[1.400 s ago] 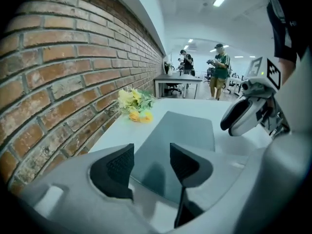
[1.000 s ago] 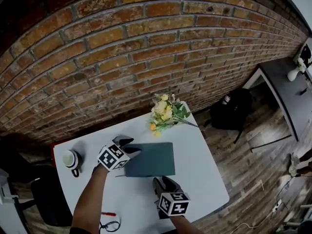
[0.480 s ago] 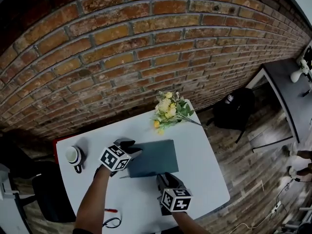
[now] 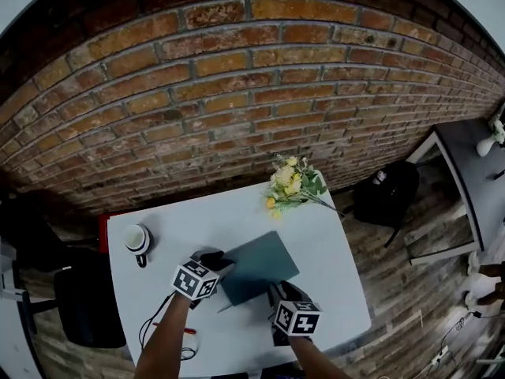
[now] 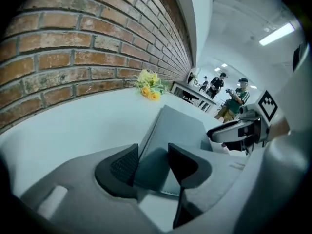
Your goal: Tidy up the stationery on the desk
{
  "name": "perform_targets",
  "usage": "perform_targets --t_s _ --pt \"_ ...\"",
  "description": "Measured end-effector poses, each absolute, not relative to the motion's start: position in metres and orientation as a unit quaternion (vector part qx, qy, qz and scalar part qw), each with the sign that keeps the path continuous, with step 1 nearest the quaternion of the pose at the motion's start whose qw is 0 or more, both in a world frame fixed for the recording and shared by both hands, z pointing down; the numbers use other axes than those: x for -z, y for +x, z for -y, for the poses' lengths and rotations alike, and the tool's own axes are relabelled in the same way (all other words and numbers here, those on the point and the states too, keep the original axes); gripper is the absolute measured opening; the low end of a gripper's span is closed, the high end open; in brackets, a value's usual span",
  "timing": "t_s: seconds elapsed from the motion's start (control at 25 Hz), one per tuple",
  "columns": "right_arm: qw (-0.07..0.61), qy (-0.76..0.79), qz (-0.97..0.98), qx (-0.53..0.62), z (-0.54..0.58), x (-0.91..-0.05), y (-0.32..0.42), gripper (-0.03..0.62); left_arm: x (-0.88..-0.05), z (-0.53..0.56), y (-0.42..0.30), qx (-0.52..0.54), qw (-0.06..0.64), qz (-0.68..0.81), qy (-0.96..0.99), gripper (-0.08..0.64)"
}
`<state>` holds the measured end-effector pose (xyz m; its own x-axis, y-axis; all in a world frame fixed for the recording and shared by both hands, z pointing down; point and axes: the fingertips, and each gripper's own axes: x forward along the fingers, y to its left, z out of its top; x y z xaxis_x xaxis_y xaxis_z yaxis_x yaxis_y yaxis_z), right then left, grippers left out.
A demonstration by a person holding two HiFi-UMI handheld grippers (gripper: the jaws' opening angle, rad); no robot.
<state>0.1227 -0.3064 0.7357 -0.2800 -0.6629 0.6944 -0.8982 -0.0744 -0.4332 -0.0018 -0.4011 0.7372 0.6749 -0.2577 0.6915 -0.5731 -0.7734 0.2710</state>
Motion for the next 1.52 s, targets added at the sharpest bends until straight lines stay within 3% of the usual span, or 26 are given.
perform_targets --t_s 0.44,0.92,1.52 --pt "0.206 0.518 0.710 -0.430 0.267 -0.745 0.100 0.186 -0.737 0.305 -0.026 -0.331 0.283 0.305 0.847 0.183" --pt "0.300 0.399 0.802 -0.329 0.263 -0.746 0.061 0.187 -0.739 0.225 -0.062 -0.288 0.339 0.405 0.799 0.166" --pt "0.330 0.368 0.823 -0.281 0.267 -0.745 0.040 0.164 -0.739 0.194 -0.070 -0.271 0.380 0.432 0.772 0.156"
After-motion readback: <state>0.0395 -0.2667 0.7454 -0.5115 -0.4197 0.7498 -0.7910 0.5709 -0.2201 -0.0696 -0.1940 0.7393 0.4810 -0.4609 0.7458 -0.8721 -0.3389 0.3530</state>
